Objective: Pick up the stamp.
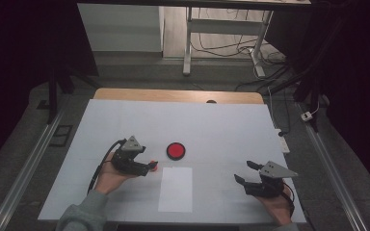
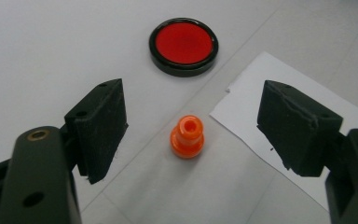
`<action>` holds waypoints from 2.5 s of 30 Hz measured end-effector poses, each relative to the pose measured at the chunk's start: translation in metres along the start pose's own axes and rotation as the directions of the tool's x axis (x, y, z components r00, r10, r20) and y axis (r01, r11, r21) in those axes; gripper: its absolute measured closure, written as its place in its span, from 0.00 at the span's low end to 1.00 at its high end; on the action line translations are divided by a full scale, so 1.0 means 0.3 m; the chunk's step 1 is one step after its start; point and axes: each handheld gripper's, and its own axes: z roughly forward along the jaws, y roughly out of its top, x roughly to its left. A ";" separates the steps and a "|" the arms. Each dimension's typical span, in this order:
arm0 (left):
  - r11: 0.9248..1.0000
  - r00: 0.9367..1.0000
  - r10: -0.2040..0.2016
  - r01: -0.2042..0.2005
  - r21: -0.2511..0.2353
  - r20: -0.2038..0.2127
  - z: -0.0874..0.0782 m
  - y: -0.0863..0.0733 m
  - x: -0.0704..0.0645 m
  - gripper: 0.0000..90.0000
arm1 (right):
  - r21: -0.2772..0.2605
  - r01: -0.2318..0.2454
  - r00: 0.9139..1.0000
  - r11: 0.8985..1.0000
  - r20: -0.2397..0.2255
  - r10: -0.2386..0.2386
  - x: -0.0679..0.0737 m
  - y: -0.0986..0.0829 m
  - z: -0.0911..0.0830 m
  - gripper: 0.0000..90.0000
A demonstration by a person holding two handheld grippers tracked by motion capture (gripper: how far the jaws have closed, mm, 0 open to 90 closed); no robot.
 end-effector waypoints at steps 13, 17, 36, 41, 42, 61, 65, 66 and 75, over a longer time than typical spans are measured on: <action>0.998 0.999 0.040 -0.038 0.056 -0.036 0.076 -0.028 -0.021 0.38 | 0.007 0.004 1.000 1.000 -0.001 -0.004 0.002 -0.002 -0.003 0.32; 0.995 0.996 0.065 -0.060 0.076 -0.067 0.084 -0.036 -0.019 0.44 | 0.005 0.002 1.000 1.000 0.004 -0.002 0.001 -0.004 -0.006 0.33; 0.994 0.996 0.067 -0.062 0.086 -0.050 0.109 -0.048 -0.021 0.67 | 0.013 0.001 1.000 1.000 -0.001 -0.001 0.001 -0.008 -0.002 0.33; 0.994 0.996 0.069 -0.064 0.087 -0.056 0.117 -0.049 -0.026 0.78 | 0.012 0.000 1.000 1.000 -0.005 0.000 0.002 -0.008 -0.002 0.33; 0.994 0.996 0.073 -0.068 0.085 -0.056 0.116 -0.049 -0.027 0.78 | 0.012 0.001 1.000 1.000 -0.006 -0.001 0.002 -0.008 -0.002 0.33; 1.000 0.999 0.021 -0.021 0.002 -0.039 0.062 -0.045 -0.002 0.80 | 0.007 -0.006 1.000 1.000 -0.005 0.006 0.000 -0.010 -0.001 0.34; 1.000 0.999 0.004 -0.005 -0.022 -0.034 0.046 -0.042 0.003 0.80 | 0.005 -0.006 1.000 1.000 -0.004 0.006 -0.001 -0.010 -0.001 0.34; 1.000 1.000 -0.002 0.001 -0.029 -0.027 0.042 -0.041 0.004 0.80 | 0.005 -0.005 1.000 1.000 -0.004 0.005 -0.001 -0.010 -0.001 0.34; 0.993 0.999 -0.039 0.040 -0.107 0.010 0.001 -0.027 0.005 0.80 | 0.002 0.000 1.000 1.000 0.001 0.000 -0.002 -0.008 -0.003 0.34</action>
